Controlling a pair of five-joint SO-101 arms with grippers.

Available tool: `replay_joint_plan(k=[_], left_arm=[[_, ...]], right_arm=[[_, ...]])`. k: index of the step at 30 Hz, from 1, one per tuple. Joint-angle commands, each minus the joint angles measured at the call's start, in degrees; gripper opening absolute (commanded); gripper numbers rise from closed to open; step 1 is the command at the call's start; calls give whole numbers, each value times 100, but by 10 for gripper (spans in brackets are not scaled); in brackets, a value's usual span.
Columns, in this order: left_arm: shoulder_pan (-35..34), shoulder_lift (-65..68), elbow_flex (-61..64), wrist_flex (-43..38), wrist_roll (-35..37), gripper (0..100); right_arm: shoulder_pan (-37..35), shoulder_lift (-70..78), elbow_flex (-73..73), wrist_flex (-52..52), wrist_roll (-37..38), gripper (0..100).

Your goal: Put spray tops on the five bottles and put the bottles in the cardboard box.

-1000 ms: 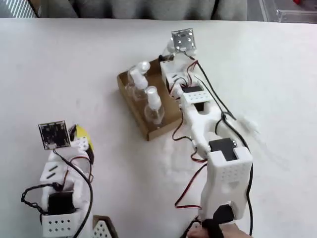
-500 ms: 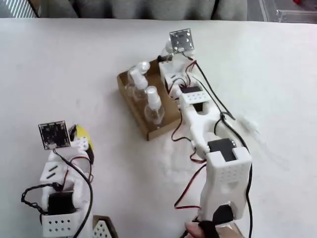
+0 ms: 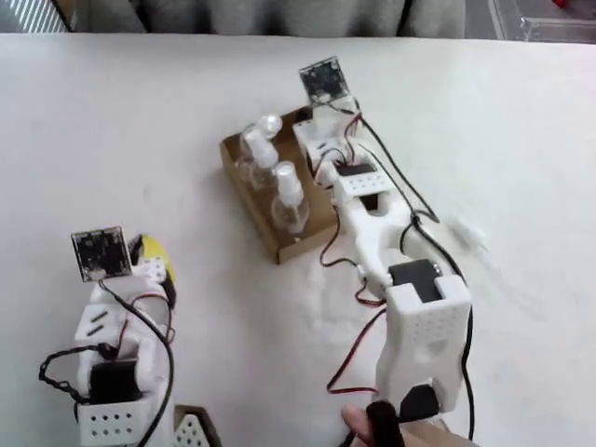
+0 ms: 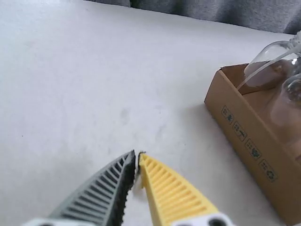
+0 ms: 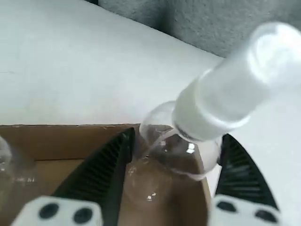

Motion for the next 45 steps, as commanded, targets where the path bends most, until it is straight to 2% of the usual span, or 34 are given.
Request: replay_joint_plan(k=[1,7,12,45], left_arm=[[-57,-40,-9,-176,-62,24],[-66,-40,-9,-185,-62,24],[-48,-40,-9,-185,-352,23],[-66,-40,-9,-264,-369,23]], right_arm=[[31,-66,-9,-84,123,235],[40,-101,0,-57,123,243],[40,-101,0,-84,123,243],[-66,-620,466,-92,114,241]])
